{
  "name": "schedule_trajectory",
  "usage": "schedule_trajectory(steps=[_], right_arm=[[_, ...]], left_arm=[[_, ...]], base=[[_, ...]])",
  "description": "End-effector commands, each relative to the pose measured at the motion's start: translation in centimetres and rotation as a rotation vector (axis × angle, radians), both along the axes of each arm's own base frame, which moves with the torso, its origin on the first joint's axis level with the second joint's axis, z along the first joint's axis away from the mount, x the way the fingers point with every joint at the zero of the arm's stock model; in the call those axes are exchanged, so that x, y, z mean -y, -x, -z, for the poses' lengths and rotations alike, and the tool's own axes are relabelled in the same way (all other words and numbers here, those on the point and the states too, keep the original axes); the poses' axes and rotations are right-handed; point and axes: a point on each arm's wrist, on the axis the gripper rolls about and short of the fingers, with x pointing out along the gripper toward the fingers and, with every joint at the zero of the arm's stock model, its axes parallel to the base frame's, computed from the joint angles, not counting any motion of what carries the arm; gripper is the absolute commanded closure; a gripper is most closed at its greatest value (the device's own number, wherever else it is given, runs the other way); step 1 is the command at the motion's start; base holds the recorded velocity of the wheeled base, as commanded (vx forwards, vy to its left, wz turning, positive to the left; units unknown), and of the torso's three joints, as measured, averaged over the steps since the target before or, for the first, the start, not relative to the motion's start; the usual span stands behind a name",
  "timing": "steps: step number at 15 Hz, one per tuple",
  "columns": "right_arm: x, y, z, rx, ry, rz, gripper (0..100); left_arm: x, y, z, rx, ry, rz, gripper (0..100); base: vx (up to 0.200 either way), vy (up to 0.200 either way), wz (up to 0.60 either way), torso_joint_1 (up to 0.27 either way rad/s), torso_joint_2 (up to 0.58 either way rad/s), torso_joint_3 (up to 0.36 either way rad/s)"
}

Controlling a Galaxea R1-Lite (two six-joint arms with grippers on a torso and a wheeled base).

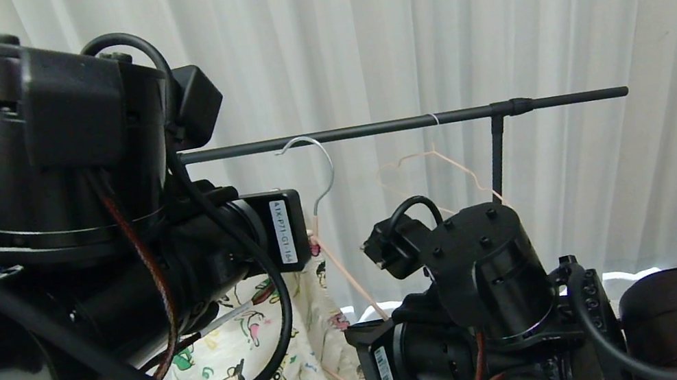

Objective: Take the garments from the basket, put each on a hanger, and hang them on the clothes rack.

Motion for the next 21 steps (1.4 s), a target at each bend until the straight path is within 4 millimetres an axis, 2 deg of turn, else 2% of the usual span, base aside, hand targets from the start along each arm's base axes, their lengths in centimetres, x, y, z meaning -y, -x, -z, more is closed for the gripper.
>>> schedule_trajectory(steps=[1, 3, 4, 17, 19, 21], right_arm=[[0.0, 0.0, 0.2, -0.004, 0.004, 0.015, 100], [0.1, -0.1, 0.2, -0.006, 0.002, 0.033, 100], [0.1, -0.1, 0.2, -0.005, 0.002, 0.038, 100], [0.4, -0.8, -0.1, 0.083, -0.093, 0.113, 100], [0.8, -1.0, 0.3, 0.119, -0.077, 0.120, 100], [2.1, -1.0, 1.1, 0.197, -0.054, 0.105, 100]], left_arm=[[-0.1, 0.1, 0.0, 0.002, 0.003, -0.001, 100], [-0.1, 0.2, -0.1, 0.004, 0.004, 0.002, 100], [-0.1, 0.2, -0.1, 0.004, 0.003, 0.003, 0], [-1.8, 1.6, 0.4, 0.004, -0.013, 0.006, 0], [-2.7, 2.3, 0.9, 0.003, -0.046, 0.014, 0], [-4.8, 4.0, 2.3, 0.005, -0.126, 0.045, 0]], base=[[0.000, 0.000, 0.00, 0.000, 0.00, 0.000], [0.000, 0.000, 0.00, 0.000, 0.00, 0.000], [0.000, 0.000, 0.00, 0.000, 0.00, 0.000], [0.000, 0.000, 0.00, 0.000, 0.00, 0.000], [0.000, 0.000, 0.00, 0.000, 0.00, 0.000], [0.000, 0.000, 0.00, 0.000, 0.00, 0.000]])
